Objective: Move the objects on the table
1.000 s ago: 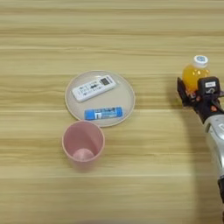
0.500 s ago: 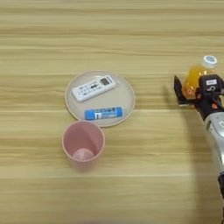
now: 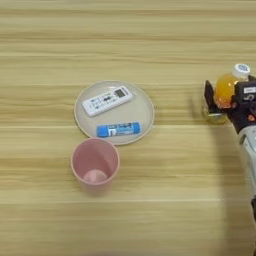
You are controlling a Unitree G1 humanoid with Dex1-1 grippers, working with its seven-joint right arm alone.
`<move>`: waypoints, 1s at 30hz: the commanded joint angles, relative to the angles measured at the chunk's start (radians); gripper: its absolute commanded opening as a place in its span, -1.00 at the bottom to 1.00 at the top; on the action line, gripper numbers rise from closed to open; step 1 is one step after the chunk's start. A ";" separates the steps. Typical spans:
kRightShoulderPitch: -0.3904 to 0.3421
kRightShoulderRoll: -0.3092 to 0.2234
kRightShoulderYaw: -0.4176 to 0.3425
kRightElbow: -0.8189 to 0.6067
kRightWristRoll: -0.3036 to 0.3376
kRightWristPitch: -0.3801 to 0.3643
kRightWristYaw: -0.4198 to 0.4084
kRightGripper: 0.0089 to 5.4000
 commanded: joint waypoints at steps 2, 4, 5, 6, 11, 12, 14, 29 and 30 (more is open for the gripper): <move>-0.068 -0.032 -0.017 -0.087 -0.001 -0.078 -0.033 0.99; -0.064 -0.032 -0.021 -0.125 -0.006 -0.112 -0.047 0.99; -0.063 -0.032 -0.022 -0.147 -0.009 -0.132 -0.051 0.99; -0.061 -0.031 -0.023 -0.168 -0.010 -0.150 -0.054 0.99; -0.051 -0.047 -0.026 -0.252 -0.093 -0.297 -0.100 0.99; -0.051 -0.048 -0.027 -0.265 -0.105 -0.315 -0.106 0.99; -0.049 -0.054 -0.020 -0.295 -0.120 -0.352 -0.103 0.99; 0.094 -0.152 0.263 -0.634 0.363 -0.029 0.456 0.99; 0.103 -0.160 0.269 -0.642 0.380 0.000 0.483 0.99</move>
